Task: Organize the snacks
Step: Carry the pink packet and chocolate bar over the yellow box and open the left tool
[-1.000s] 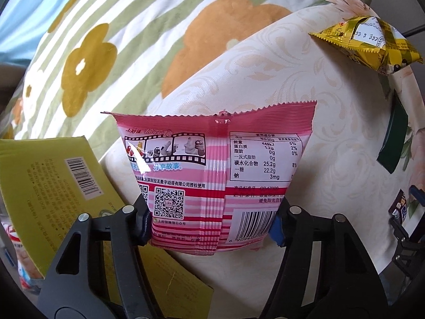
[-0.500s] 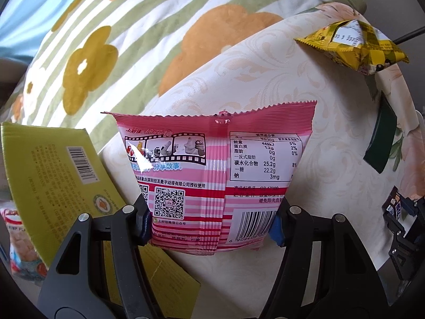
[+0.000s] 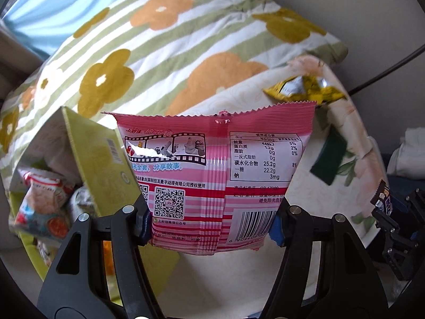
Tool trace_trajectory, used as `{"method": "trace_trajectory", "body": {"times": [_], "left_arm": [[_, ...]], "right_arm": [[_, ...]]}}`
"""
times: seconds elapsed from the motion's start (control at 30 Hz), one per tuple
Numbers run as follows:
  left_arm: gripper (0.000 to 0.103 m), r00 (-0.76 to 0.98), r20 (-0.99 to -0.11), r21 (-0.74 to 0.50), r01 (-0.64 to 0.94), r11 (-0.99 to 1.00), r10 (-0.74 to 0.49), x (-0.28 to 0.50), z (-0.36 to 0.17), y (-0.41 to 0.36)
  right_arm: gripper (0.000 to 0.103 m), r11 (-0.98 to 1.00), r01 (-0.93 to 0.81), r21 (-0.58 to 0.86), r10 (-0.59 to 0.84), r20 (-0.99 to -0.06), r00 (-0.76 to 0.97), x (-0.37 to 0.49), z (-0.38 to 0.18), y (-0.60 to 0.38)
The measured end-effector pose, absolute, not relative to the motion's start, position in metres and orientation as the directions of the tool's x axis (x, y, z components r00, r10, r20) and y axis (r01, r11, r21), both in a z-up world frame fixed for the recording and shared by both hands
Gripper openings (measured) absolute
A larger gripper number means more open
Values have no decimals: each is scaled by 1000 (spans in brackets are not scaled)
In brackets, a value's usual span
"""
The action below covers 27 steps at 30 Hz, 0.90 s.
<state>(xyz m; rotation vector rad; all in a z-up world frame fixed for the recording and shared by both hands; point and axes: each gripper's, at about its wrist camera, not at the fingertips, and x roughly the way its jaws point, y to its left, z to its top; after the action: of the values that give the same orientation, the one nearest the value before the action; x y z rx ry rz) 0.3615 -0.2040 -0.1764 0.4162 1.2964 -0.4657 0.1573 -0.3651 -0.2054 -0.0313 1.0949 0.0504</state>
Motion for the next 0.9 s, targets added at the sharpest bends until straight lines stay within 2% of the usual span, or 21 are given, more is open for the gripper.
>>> {"method": "trace_trajectory", "body": {"times": [0.23,0.47,0.9], "left_arm": [[62,296,-945,-2,425,905,-141,337,-123,-165],[62,391,-908,-50,255,966,-150,321,-82,-95],[62,475,-878,-67,17,998,-68,323,-65,73]], "right_arm": [[26,985,-169,-21,77,-828,555,179,-149,-350],[26,948,-314,-39,169,-777,606,210,-108,-303],[26,868,-495,42,354,-750,558,274,-88,-167]]}}
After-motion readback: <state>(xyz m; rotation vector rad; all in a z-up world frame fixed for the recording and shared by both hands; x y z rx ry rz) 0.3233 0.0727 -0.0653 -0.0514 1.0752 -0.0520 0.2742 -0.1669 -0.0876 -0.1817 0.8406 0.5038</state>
